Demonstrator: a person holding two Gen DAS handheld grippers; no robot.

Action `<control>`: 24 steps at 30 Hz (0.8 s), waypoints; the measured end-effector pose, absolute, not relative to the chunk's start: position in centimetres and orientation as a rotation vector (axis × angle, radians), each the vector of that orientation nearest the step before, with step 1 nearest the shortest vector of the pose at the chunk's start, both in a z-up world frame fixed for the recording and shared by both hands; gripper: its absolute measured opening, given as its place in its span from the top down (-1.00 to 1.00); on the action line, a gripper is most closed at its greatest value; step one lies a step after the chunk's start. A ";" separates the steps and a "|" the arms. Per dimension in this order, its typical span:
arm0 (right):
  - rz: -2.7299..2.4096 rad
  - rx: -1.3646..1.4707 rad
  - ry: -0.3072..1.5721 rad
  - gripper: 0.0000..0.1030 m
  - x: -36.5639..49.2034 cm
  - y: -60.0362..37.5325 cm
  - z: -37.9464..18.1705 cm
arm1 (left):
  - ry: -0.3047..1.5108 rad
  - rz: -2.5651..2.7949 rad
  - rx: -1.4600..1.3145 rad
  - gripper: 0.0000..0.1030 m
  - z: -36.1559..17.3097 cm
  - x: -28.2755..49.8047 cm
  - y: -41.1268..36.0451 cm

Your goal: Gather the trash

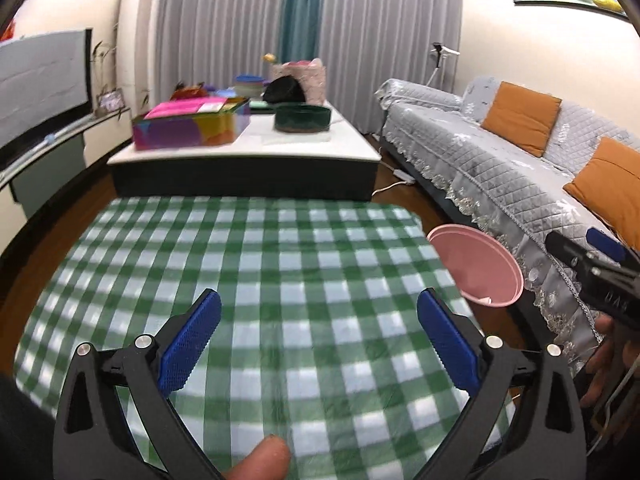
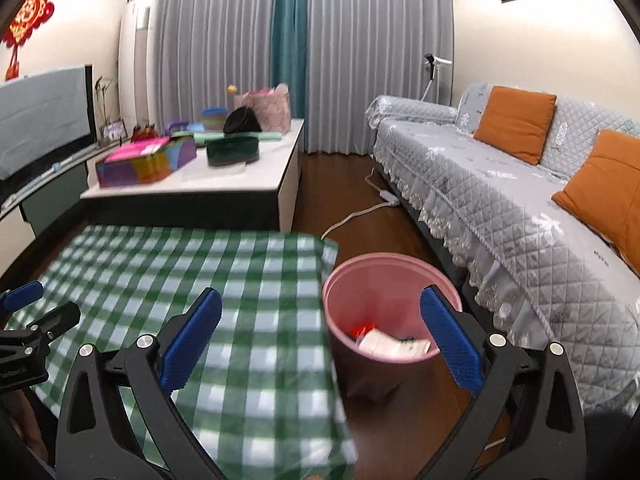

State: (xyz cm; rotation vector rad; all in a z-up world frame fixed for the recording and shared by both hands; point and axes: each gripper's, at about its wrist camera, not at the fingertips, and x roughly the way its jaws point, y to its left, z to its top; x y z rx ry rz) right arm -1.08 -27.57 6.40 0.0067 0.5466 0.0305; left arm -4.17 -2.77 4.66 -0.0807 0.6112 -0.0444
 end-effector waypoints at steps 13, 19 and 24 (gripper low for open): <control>0.020 -0.008 0.616 -0.90 0.1 -25.7 3.6 | 0.660 -0.014 -0.051 -0.85 1.9 -3.2 -2.6; 0.026 -0.006 0.623 -0.90 0.2 -25.4 3.4 | 0.670 -0.008 -0.053 -0.85 1.6 -3.2 -2.6; 0.027 -0.004 0.625 -0.90 0.2 -25.4 3.4 | 0.673 -0.008 -0.052 -0.85 1.5 -3.0 -2.6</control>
